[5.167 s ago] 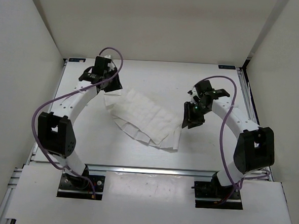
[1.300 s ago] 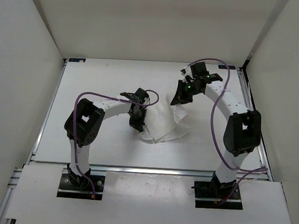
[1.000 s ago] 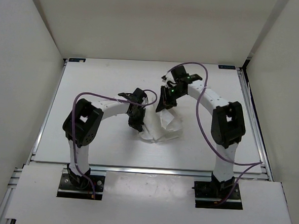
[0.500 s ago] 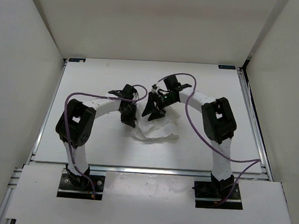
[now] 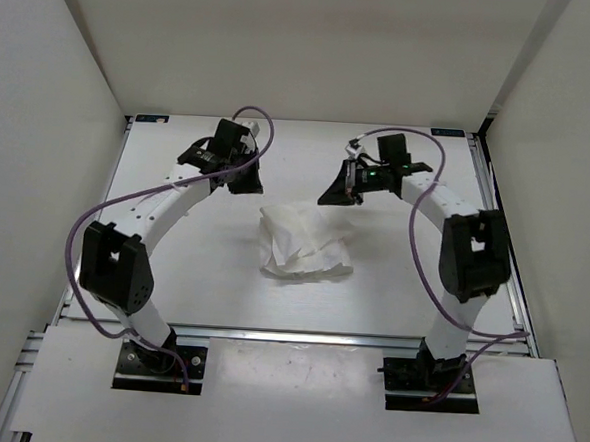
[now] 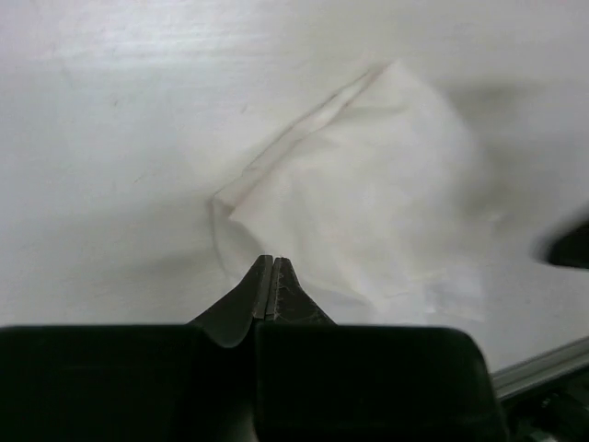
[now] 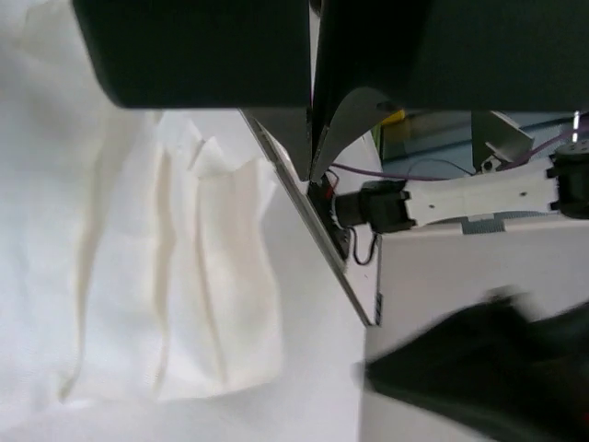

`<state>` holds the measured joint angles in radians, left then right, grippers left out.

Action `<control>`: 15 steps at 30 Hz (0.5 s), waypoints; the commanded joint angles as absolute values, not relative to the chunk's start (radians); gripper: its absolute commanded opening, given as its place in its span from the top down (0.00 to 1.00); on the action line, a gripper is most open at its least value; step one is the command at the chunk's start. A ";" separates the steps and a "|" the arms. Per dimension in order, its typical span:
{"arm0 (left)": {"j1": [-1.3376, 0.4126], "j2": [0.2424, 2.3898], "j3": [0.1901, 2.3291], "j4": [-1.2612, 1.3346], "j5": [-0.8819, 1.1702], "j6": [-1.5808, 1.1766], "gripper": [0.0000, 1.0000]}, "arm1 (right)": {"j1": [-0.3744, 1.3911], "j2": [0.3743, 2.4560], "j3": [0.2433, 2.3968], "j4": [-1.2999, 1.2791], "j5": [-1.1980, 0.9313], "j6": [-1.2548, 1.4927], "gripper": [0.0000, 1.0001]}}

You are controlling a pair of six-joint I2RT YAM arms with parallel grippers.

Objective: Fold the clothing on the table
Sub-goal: Fold the skirt

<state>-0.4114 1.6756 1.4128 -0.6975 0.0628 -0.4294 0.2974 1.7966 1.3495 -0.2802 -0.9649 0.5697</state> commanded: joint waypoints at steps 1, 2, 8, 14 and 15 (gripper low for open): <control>-0.423 1.595 1.470 -0.677 0.158 -0.422 1.00 | 0.377 1.955 1.449 -0.395 -0.940 0.505 1.00; -0.426 1.588 1.463 -0.664 0.179 -0.440 1.00 | 0.409 2.007 1.495 -0.399 -0.940 0.497 1.00; -0.404 1.586 1.408 -0.638 0.192 -0.462 1.00 | 0.567 2.203 1.690 -0.586 -0.930 0.414 1.00; -0.357 1.572 1.362 -0.601 0.190 -0.485 1.00 | 0.647 2.223 1.622 -0.620 -0.927 0.362 1.00; -0.344 1.571 1.355 -0.603 0.192 -0.483 1.00 | 0.653 2.233 1.614 -0.627 -0.911 0.347 1.00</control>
